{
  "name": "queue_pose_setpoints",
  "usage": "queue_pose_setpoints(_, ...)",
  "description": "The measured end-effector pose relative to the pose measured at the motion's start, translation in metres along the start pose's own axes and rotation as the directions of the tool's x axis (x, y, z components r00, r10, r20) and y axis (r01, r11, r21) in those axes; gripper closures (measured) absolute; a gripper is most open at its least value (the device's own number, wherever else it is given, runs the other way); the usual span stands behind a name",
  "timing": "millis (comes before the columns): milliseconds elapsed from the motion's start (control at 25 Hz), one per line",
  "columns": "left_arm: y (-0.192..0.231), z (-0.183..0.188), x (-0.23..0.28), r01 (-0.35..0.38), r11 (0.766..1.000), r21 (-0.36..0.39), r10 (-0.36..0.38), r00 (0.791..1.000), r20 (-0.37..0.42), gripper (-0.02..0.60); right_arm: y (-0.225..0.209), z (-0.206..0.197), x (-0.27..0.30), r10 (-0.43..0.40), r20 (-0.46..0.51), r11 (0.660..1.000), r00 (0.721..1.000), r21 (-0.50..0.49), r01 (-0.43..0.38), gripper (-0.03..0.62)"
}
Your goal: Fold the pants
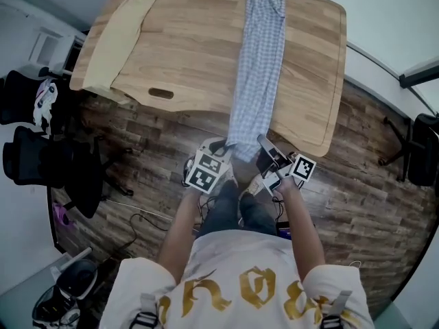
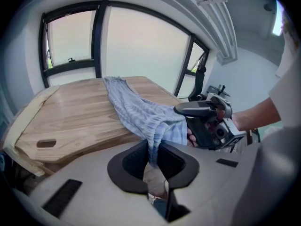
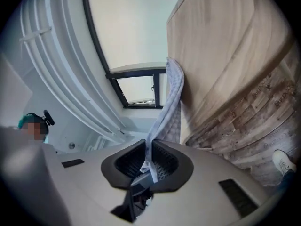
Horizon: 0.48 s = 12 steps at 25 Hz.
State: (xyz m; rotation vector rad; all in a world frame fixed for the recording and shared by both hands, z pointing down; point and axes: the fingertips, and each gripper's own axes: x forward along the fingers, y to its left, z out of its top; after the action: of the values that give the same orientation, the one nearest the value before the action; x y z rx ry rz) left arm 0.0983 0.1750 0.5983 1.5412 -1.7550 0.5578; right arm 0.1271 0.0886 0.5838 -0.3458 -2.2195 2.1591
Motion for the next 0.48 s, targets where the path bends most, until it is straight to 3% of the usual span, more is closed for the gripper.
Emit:
queue_pose_setpoints(120, -0.018, 0.004, -0.018, 0.079, 0.996, -0.029, -0.079, 0.997, -0.022, 0.514, 0.033, -0.005, -0.012, 0.010, -0.057, 0.998, 0.998, -0.063, -0.014, 0.533)
queue_pose_setpoints(200, -0.032, 0.003, -0.026, 0.158, 0.984, -0.088, -0.163, 0.986, -0.048, 0.514, 0.049, -0.010, -0.016, -0.005, -0.096, 0.994, 0.995, -0.113, -0.006, 0.533)
queue_pose_setpoints(360, -0.055, -0.001, -0.038, 0.294, 0.930, -0.221, -0.322, 0.941, -0.101, 0.514, 0.074, -0.022, -0.022, -0.047, -0.157, 0.971, 0.987, -0.240, 0.008, 0.534)
queue_pose_setpoints(480, -0.071, -0.005, -0.050, 0.365, 0.894, -0.259, -0.410, 0.899, -0.151, 0.513, 0.089, -0.035, -0.032, -0.066, -0.196, 0.954, 0.978, -0.300, 0.005, 0.534)
